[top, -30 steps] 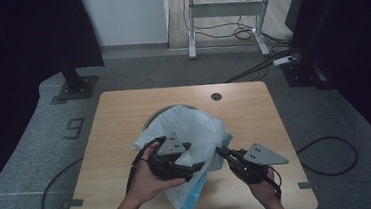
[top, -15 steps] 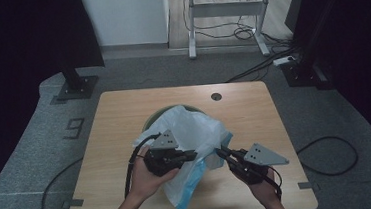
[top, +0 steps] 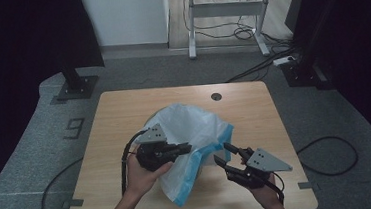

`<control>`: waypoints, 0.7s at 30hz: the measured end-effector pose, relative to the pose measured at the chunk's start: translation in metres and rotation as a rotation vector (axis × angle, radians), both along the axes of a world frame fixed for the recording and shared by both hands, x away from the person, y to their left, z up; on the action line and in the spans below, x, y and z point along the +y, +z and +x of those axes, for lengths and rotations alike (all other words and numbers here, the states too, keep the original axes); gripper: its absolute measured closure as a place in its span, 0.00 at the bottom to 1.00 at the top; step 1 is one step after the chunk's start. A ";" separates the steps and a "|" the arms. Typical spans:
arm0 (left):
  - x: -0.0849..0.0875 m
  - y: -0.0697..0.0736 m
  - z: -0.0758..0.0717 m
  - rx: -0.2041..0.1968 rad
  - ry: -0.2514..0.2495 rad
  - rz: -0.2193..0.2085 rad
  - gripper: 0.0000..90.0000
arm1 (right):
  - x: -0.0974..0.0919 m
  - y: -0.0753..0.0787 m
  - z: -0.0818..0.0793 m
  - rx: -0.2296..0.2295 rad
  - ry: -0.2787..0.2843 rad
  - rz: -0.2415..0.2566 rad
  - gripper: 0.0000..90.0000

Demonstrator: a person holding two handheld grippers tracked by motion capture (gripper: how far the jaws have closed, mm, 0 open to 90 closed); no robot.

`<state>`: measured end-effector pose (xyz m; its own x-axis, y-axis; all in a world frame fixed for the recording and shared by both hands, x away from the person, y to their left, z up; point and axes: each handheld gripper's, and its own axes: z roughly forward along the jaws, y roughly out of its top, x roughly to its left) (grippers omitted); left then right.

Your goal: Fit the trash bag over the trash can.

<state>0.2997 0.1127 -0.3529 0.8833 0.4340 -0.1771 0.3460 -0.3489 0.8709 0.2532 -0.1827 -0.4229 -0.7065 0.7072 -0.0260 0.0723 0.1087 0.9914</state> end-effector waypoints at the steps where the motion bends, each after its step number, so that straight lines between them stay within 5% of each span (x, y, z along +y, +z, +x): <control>1: 0.001 0.000 0.000 0.002 0.001 -0.008 1.00 | -0.002 -0.001 -0.002 -0.001 -0.010 0.006 0.49; 9: 0.009 0.004 0.003 0.017 0.001 -0.063 1.00 | -0.013 -0.001 -0.014 -0.010 -0.029 0.032 0.49; 21: 0.012 0.008 0.000 -0.007 0.010 -0.085 1.00 | -0.006 0.002 -0.021 -0.005 -0.011 0.035 0.50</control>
<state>0.2993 0.1251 -0.3447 0.8807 0.4260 -0.2072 0.3424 -0.2701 0.8999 0.2320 -0.1884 -0.4206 -0.6985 0.7156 -0.0042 0.0688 0.0730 0.9950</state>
